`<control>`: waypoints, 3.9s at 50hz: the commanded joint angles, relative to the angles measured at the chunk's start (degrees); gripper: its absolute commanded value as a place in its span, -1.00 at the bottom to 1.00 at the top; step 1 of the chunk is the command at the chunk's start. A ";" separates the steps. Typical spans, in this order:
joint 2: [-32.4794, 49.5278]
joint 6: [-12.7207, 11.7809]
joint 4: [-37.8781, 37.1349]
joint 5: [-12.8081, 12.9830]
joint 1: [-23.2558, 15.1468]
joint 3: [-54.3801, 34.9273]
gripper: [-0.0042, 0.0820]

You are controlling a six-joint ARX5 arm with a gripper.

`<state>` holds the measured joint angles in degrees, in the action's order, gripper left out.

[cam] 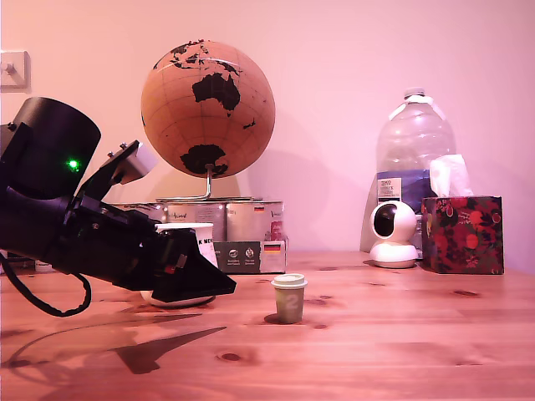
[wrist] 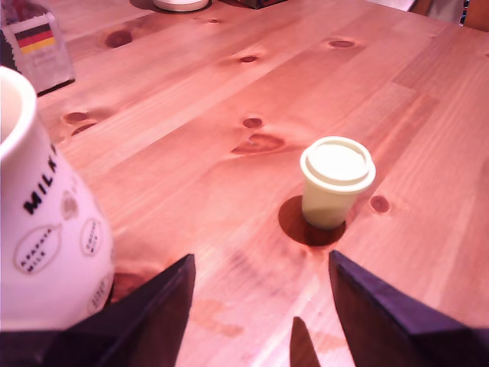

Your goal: Pick up the coffee capsules from the table one by one and drop them inside the nearest coffee cup

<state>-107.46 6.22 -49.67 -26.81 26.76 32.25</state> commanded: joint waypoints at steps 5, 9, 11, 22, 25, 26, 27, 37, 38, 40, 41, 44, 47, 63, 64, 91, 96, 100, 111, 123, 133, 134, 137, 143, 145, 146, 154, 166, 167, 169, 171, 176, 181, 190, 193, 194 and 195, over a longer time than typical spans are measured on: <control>1.38 -0.20 0.33 0.26 -0.11 -0.17 0.18; 1.40 -0.20 0.35 0.26 -0.11 -0.17 0.18; 1.40 -0.20 0.35 0.26 -0.11 -0.17 0.18; 3.06 -0.20 0.83 0.24 -0.11 -0.28 0.18; 4.00 -0.17 1.55 0.22 0.09 -0.31 0.18; 4.24 -0.17 1.86 0.20 0.20 -0.31 0.18; 4.46 -0.17 2.12 0.20 0.31 -0.31 0.18; 4.83 -0.07 3.34 0.20 2.25 -0.31 0.18; 4.83 0.35 3.41 0.22 2.58 -0.31 0.18; 4.83 0.35 3.43 0.22 3.19 -0.31 0.18; 4.83 0.57 3.41 0.22 3.52 -0.31 0.18; 4.83 0.57 3.37 0.28 4.48 -0.31 0.18; 4.83 1.60 3.37 0.46 5.29 -0.31 0.18; 4.83 -3.19 3.30 6.21 8.24 -0.31 0.18; 4.83 -3.19 3.32 6.80 8.33 -0.31 0.18; 4.83 -7.78 3.43 10.64 10.64 -0.31 0.18; 4.83 -7.78 3.74 10.60 10.71 -0.31 0.19; 4.81 -7.76 3.91 12.04 10.84 -0.22 0.43; 4.83 -7.28 8.09 12.92 10.86 -0.17 0.49; 4.81 -7.06 7.54 12.68 10.91 0.20 0.49; 4.70 -5.75 7.61 12.28 10.91 1.55 0.49; 4.70 -5.75 7.58 12.28 10.91 1.62 0.49; 4.61 -5.75 7.58 12.28 10.91 1.79 0.49; 3.56 -5.77 7.65 12.26 10.91 2.14 0.49; 2.84 -5.79 7.65 12.24 10.91 2.36 0.49; 2.67 -5.79 7.61 12.24 10.91 2.40 0.49; 0.26 -5.79 7.61 12.28 11.30 3.67 0.49; -3.06 -5.84 7.67 12.28 12.44 7.41 0.49; -3.39 -5.84 7.67 12.28 12.57 7.80 0.49; -3.96 -5.84 7.72 12.28 12.79 8.48 0.49; -4.57 -5.86 7.72 12.28 12.98 9.09 0.49; -5.77 -6.23 7.80 12.31 13.33 10.43 0.49; -7.23 -6.23 8.37 12.31 13.40 12.00 0.49; -8.46 -6.23 9.20 12.33 13.75 13.68 0.49; -8.48 -6.23 9.31 12.33 13.75 14.10 0.49; -8.48 -6.23 9.38 12.33 13.75 14.23 0.49; -8.48 -6.23 9.42 12.33 13.75 14.36 0.48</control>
<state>-114.91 0.14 -40.14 -14.46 40.16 45.47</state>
